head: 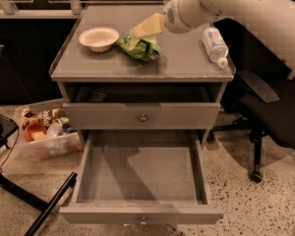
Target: Place green rice chip bag into middle drawer
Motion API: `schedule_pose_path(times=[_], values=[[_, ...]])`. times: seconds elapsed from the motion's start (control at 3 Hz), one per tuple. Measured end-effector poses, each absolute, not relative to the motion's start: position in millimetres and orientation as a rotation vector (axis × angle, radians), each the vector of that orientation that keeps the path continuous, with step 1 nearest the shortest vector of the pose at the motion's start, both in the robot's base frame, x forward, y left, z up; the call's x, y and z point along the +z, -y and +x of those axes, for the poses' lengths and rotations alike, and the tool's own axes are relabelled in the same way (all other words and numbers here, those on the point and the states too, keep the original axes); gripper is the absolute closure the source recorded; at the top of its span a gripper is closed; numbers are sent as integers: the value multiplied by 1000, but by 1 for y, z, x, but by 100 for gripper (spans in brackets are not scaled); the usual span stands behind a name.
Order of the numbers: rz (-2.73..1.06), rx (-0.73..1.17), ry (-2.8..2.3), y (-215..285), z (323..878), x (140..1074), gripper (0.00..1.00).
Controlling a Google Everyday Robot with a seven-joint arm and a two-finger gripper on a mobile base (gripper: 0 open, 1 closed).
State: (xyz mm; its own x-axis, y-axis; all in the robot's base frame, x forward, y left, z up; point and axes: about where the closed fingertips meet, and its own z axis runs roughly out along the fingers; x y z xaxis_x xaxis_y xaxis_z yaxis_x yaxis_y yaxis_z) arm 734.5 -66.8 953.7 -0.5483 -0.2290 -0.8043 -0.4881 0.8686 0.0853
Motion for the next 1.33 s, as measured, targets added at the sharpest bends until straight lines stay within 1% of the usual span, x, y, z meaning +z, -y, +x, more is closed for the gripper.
schedule_pose_path(times=[0.67, 1.33], values=[[-431, 360, -2222, 39, 769, 943, 0], [-519, 328, -2320, 7, 784, 936, 0]])
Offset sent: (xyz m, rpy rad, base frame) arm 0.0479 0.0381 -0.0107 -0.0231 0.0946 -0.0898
